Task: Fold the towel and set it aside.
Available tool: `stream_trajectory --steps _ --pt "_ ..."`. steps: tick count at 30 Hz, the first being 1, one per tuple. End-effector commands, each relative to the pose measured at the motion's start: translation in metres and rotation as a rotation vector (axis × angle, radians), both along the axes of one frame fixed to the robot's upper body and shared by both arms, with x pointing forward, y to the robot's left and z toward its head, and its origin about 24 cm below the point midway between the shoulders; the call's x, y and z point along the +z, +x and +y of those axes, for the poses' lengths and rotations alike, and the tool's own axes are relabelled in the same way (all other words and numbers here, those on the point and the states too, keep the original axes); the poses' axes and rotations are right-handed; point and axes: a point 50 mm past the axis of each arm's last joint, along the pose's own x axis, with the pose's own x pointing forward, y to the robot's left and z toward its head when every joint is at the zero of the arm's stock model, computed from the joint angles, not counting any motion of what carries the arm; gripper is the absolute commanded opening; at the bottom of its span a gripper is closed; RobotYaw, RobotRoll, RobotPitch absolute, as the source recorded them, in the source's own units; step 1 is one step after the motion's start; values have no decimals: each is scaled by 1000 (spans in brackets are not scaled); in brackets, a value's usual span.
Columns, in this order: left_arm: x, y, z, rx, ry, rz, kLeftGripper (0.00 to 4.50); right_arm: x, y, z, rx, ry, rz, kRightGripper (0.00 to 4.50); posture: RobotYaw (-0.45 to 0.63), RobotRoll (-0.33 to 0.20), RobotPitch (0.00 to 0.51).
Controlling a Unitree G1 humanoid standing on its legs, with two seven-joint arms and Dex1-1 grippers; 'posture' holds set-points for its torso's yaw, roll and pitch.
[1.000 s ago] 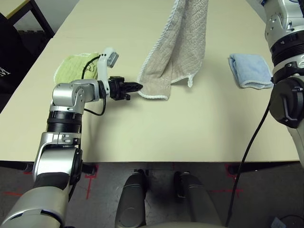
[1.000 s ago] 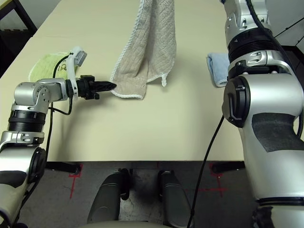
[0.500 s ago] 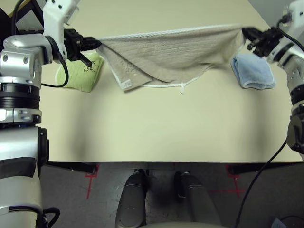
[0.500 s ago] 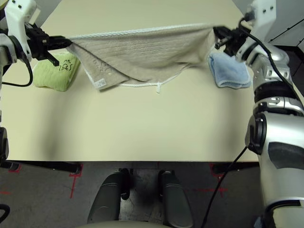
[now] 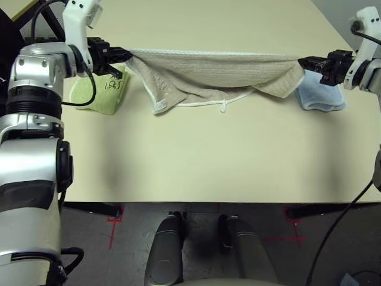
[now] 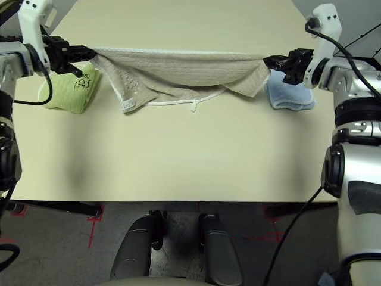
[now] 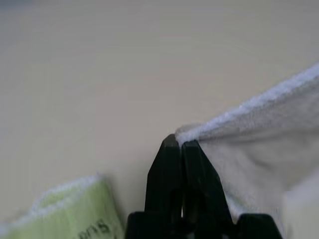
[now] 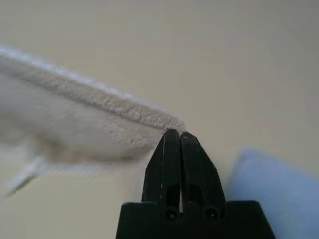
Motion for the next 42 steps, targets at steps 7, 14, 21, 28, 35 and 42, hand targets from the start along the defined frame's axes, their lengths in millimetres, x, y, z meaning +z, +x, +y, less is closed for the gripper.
stream_trajectory --steps 7,14,21,28,35,42 --pt "34 -5 5 111 63 -419 20 45 -16 -3 -35 154 -572 0 99 0 216" --pt "-65 -18 33 -185 303 281 20 -41 -15 -6 229 -65 -102 0 90 0 223" --pt "-77 -30 37 -248 354 404 20 -69 -25 -13 347 -174 116 0 89 0 224" --pt "-74 -63 34 -499 456 623 20 -93 -52 -33 538 -527 436 0 79 0 220" --pt "-75 -94 24 -648 471 740 20 -96 -58 -41 543 -701 482 0 85 0 222" --pt "-83 -115 24 -704 510 812 20 -100 -62 -41 603 -757 524 0 93 0 218"
